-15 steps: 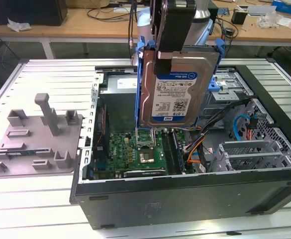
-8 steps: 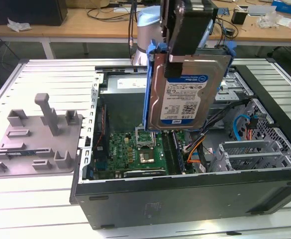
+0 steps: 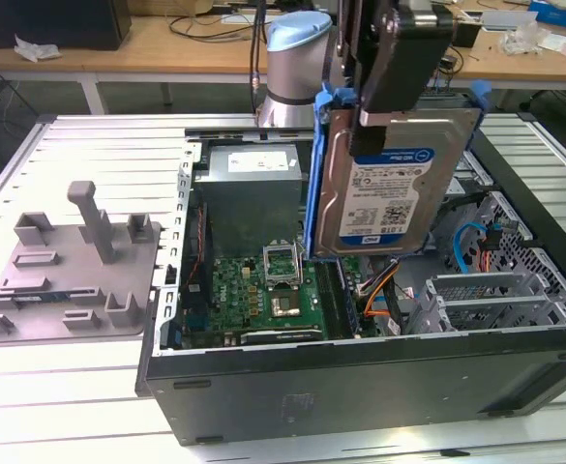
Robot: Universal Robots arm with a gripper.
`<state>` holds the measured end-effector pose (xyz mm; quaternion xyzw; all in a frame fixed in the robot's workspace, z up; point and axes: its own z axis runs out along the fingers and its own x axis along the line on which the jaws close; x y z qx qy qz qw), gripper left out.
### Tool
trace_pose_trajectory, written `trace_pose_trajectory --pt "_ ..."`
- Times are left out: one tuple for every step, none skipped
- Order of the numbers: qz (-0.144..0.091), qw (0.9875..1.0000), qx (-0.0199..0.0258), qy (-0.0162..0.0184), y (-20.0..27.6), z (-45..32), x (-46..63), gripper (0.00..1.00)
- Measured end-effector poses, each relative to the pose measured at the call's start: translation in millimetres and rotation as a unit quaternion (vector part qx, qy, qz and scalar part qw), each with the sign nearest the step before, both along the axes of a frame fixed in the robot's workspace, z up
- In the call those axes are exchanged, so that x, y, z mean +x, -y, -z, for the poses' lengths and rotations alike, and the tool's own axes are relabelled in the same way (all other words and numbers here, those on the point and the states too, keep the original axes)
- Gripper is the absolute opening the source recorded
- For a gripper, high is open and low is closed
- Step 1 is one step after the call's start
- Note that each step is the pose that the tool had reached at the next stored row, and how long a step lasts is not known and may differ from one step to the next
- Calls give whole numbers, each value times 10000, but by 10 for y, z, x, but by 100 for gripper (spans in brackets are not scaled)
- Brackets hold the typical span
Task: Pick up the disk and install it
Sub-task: 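Insert the disk into the insertion slot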
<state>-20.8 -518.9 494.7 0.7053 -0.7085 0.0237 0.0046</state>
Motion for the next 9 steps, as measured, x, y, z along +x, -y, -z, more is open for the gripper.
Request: trace_pose_trajectory --pt "0 10000 0 0 14 0 31 36" --pt "-1 10000 -1 0 25 -1 56 36" --pt "0 10000 0 0 34 0 79 36" --pt "0 10000 0 0 43 1 105 36" --pt "1 10000 0 -3 55 0 142 36" --pt "0 10000 0 -6 64 0 171 36" --pt "0 10000 0 -15 75 1 225 36" --pt "0 10000 0 -25 84 1 268 36" --pt "0 10000 0 -37 95 2 326 36"
